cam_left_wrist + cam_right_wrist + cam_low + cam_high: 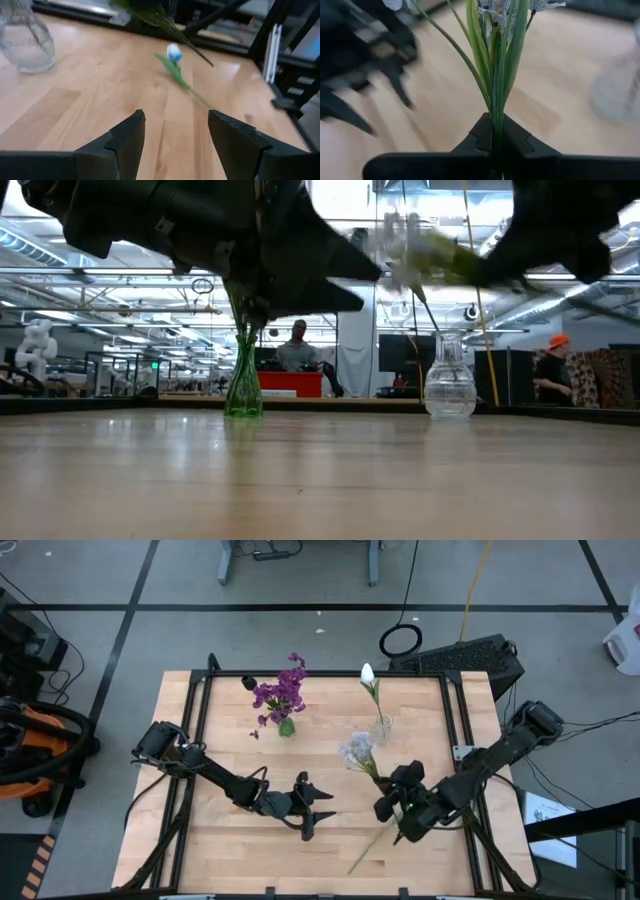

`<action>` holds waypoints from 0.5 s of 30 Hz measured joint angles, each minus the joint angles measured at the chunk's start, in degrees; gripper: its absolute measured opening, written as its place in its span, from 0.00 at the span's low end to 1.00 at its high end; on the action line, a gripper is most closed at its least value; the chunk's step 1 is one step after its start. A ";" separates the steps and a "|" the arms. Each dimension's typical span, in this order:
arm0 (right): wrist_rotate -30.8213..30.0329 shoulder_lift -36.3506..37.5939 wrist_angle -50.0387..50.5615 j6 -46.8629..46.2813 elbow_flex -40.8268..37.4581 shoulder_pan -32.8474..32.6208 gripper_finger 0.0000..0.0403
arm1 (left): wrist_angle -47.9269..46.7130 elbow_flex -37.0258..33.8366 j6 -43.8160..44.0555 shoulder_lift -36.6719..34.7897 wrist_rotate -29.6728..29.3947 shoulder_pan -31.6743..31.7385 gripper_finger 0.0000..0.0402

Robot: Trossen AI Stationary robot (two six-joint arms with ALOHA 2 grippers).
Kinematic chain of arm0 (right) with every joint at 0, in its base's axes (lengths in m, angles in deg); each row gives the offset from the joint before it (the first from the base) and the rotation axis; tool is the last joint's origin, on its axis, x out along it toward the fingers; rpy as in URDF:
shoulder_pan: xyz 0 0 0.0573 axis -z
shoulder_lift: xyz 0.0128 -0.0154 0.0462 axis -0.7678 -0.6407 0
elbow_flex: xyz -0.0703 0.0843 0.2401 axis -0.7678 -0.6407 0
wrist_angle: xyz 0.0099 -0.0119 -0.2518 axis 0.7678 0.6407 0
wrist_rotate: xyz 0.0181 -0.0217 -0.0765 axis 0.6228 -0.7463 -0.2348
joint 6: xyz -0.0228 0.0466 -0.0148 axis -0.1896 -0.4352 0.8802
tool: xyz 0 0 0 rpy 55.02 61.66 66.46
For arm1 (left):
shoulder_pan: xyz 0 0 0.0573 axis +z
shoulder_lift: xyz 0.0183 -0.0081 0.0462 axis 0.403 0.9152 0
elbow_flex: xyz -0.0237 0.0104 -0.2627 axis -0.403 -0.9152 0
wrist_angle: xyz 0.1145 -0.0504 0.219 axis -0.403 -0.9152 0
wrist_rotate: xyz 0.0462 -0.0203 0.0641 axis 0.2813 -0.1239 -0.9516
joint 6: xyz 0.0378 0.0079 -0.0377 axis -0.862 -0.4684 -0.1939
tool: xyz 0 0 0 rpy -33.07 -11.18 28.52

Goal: Sort flowers into vase by color
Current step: Put the white flowers into the transparent vase

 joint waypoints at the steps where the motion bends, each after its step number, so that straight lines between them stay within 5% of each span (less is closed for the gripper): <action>1: -1.83 0.71 -2.30 2.38 0.00 -0.28 0.01 | 0.96 0.00 -0.06 0.00 0.00 0.10 0.56; 15: -18.00 2.78 -40.36 43.06 0.02 -0.81 0.01 | 21.51 0.55 -3.44 0.00 3.00 4.26 0.56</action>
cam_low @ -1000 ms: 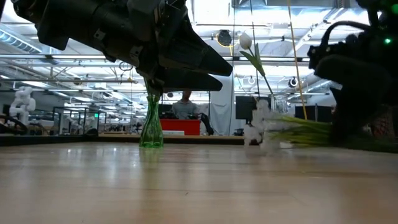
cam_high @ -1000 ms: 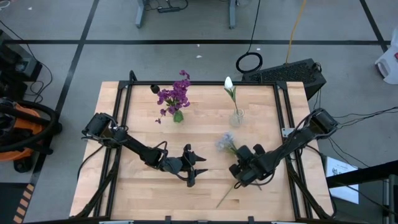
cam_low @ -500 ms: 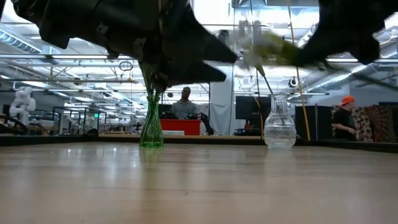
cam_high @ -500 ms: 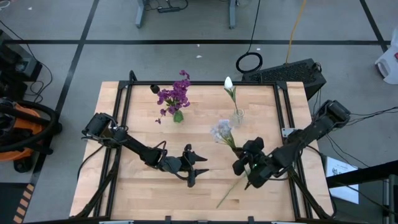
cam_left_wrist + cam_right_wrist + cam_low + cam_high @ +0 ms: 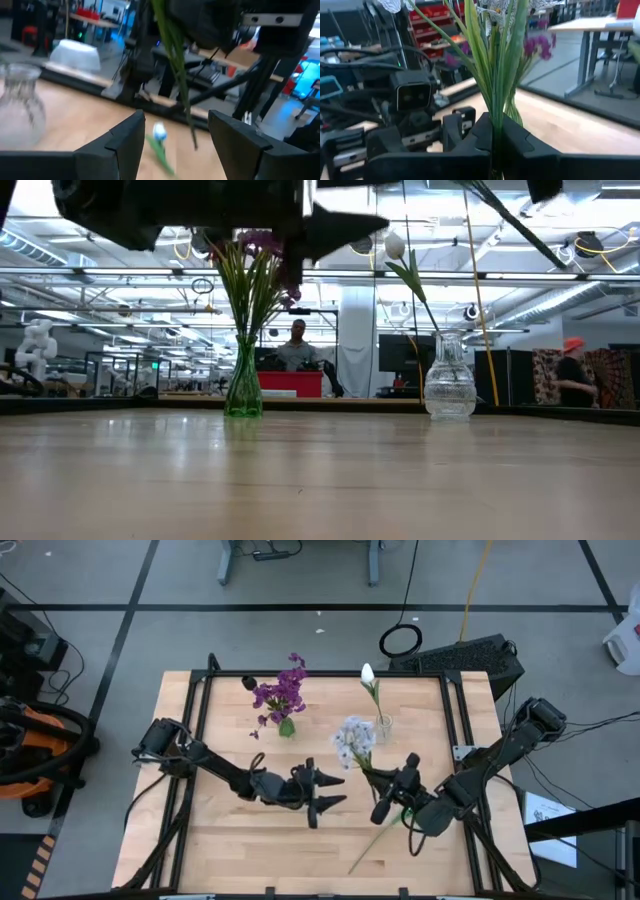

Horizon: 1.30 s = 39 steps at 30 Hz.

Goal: Sort flowers into vase by color
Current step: Put the white flowers into the transparent vase

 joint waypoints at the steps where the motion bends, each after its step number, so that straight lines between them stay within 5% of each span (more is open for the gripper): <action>1: -0.64 -0.02 -2.49 2.26 0.00 0.01 0.01 | 0.72 0.60 -0.82 0.00 0.28 0.06 0.56; 12: 5.09 -2.42 -22.65 18.55 0.01 3.45 0.01 | -6.95 8.35 -8.68 -0.09 1.66 0.10 0.63; 19: 11.03 -4.07 -27.07 23.07 0.00 5.32 0.01 | -14.01 8.57 -4.35 -0.07 -0.80 0.30 0.75; 26: 15.41 -4.07 -27.63 24.79 0.00 7.00 0.01 | -12.53 8.57 -4.25 -0.07 -0.33 0.23 0.77; 32: 18.05 -5.49 -29.30 27.02 0.00 7.98 0.01 | -11.36 8.57 -4.58 -0.07 1.21 0.28 0.70; 39: 18.04 -6.91 -31.85 31.40 0.00 8.31 0.01 | -11.83 8.57 -6.13 -0.07 3.10 0.32 0.50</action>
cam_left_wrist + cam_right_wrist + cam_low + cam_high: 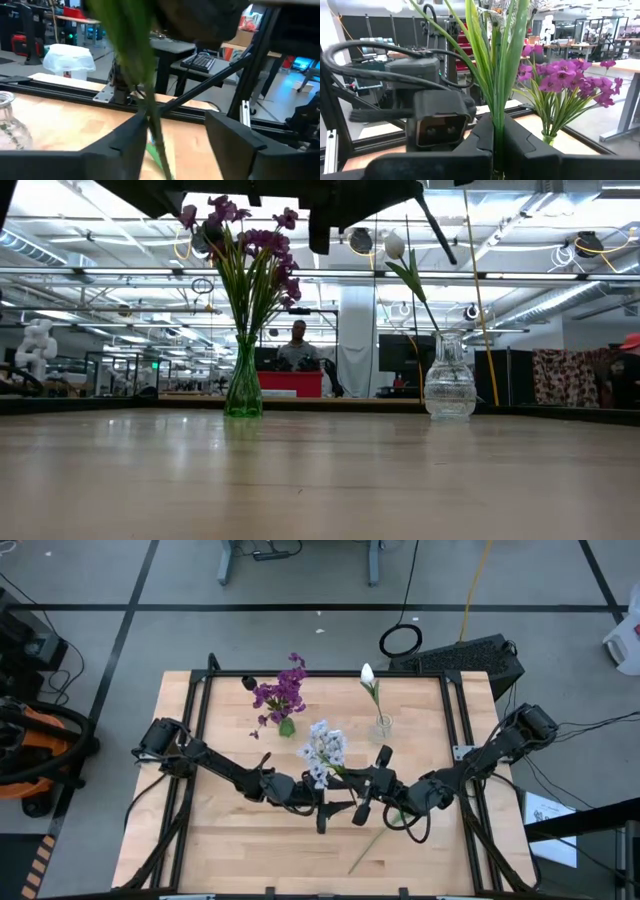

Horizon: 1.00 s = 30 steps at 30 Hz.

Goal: Sort flowers into vase by color
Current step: Put the white flowers into the transparent vase

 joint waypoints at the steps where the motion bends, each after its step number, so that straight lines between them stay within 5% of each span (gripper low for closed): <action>1: -0.01 0.02 -0.26 0.43 0.00 -0.03 0.01 | -0.18 0.00 0.01 0.00 -0.02 0.08 0.47; 11: -0.10 0.02 -0.08 0.02 0.00 -0.30 0.03 | -4.54 0.00 1.81 0.07 -1.46 1.14 0.04; 30: -9.32 2.80 7.12 -7.17 -0.02 -9.75 0.40 | -14.78 0.00 1.58 0.07 1.62 1.11 0.04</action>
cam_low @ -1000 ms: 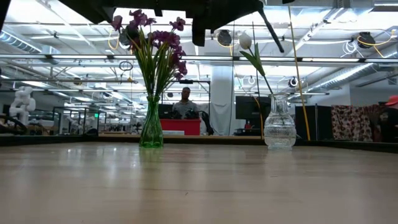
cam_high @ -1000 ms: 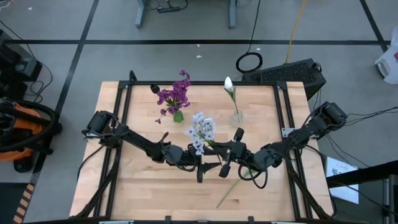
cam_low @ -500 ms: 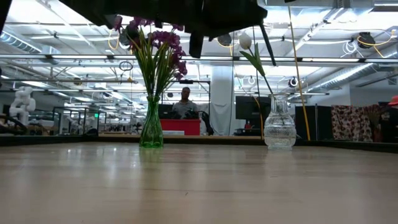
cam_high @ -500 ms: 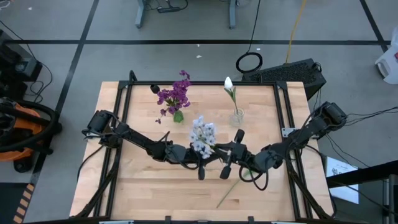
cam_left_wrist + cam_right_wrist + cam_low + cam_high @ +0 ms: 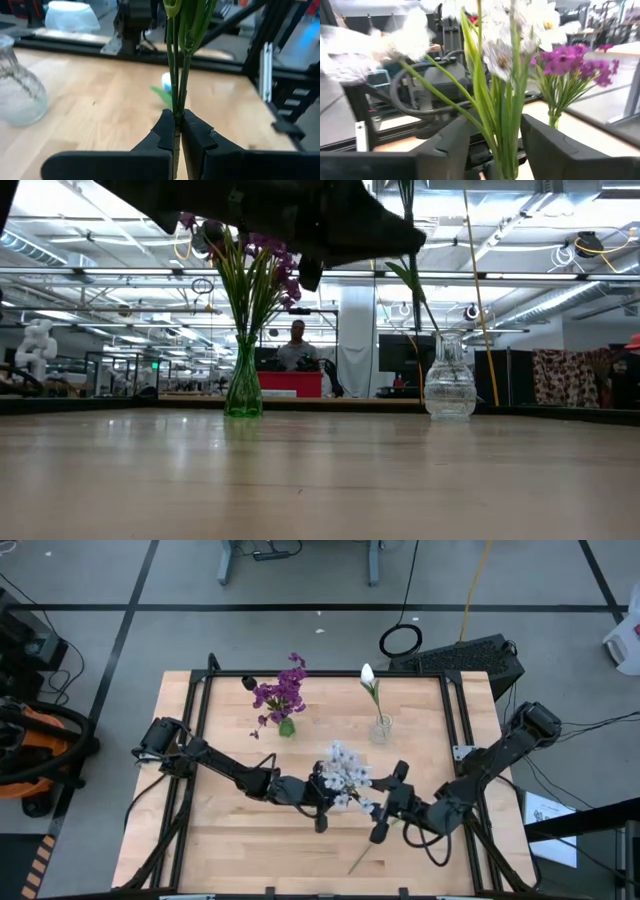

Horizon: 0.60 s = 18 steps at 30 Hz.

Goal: Sort flowers into vase by color
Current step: Put the white flowers into the transparent vase

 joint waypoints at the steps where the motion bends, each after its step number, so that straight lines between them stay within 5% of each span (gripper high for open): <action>1: 0.12 0.60 1.56 -1.80 0.00 -0.37 0.42 | -0.94 0.00 0.02 0.00 0.01 0.06 0.04; 11: 0.21 5.38 27.35 -21.87 0.00 -2.73 0.66 | -5.06 0.00 -1.18 0.00 2.12 0.10 0.03; 18: 6.47 3.38 29.58 -24.86 0.00 -1.78 0.69 | -6.62 0.00 -1.21 0.00 7.12 1.16 0.03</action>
